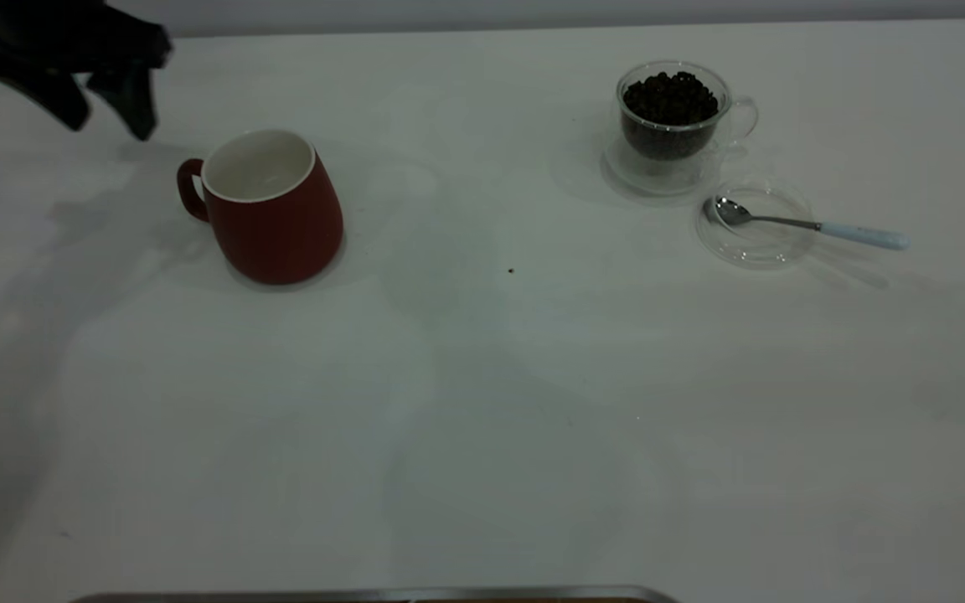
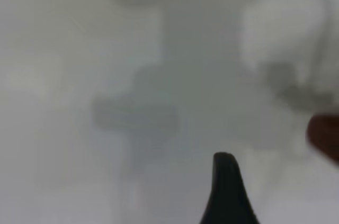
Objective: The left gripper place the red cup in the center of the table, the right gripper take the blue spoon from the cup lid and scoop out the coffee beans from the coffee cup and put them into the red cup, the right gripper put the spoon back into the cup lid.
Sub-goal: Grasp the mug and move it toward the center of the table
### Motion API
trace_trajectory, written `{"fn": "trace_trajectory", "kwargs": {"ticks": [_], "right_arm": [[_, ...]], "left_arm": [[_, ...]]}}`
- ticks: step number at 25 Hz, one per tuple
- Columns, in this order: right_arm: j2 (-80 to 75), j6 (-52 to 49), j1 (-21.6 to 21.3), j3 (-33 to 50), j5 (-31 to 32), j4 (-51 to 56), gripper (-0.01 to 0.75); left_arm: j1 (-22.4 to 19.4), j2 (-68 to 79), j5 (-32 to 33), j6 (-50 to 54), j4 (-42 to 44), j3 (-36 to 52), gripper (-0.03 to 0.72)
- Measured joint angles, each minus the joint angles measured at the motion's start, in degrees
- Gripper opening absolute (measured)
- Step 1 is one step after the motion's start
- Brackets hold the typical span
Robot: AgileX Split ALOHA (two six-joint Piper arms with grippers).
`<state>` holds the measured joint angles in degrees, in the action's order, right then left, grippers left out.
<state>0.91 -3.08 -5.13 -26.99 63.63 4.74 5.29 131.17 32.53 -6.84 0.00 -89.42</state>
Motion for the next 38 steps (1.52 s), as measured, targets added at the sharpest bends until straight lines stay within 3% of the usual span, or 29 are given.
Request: {"fn": "trace_trajectory", "kwargs": {"ticks": [25, 38], "right_arm": [[0.00, 0.00, 0.00, 0.00, 0.00, 0.00, 0.437], [0.00, 0.00, 0.00, 0.00, 0.00, 0.00, 0.437]], "left_arm": [[2.54, 7.25, -1.71, -10.35, -1.66, -3.06, 0.590], [5.32, 7.25, 2.11, -11.19, -1.95, -3.06, 0.590]]}}
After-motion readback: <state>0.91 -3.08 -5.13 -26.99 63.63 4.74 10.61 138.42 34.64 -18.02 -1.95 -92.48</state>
